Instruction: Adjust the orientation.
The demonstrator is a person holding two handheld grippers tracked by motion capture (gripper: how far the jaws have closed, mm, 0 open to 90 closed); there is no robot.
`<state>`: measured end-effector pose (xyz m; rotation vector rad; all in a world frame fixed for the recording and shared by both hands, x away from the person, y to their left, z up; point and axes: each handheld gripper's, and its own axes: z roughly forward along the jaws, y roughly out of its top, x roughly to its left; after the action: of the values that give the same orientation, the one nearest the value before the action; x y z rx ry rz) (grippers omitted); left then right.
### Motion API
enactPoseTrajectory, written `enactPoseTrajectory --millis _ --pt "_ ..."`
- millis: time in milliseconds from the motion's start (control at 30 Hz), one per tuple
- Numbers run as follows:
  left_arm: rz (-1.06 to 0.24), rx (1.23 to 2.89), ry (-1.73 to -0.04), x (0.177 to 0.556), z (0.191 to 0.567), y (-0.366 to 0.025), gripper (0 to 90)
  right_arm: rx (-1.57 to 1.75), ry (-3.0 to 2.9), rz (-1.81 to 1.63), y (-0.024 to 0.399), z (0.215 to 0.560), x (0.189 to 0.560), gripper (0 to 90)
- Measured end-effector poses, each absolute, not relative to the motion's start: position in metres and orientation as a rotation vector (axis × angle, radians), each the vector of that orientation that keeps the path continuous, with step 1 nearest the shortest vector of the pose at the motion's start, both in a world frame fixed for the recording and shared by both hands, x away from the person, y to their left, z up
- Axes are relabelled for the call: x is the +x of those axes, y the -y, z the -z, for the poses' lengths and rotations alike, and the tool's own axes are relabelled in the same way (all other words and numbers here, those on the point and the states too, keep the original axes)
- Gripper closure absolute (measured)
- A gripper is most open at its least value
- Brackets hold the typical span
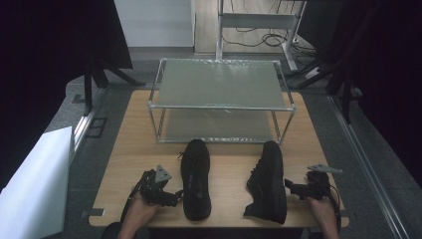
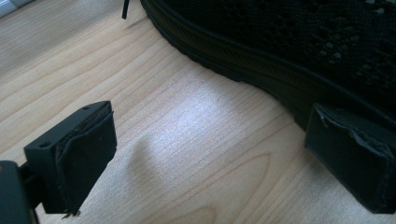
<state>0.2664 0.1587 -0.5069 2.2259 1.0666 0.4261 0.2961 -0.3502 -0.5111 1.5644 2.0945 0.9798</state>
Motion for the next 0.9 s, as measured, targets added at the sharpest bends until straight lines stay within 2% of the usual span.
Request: enactPoseTrajectory --millis 333,900 --pt "-0.417 2.212 -1.07 0.268 0.506 -0.158 0.0 1.565 -2.091 -0.985 0.351 0.511 0.296 0.0" --pt "-0.55 2.112 -1.231 0.272 0.504 -0.179 0.0 1.535 -2.066 -1.021 0.356 0.502 0.293 0.8"
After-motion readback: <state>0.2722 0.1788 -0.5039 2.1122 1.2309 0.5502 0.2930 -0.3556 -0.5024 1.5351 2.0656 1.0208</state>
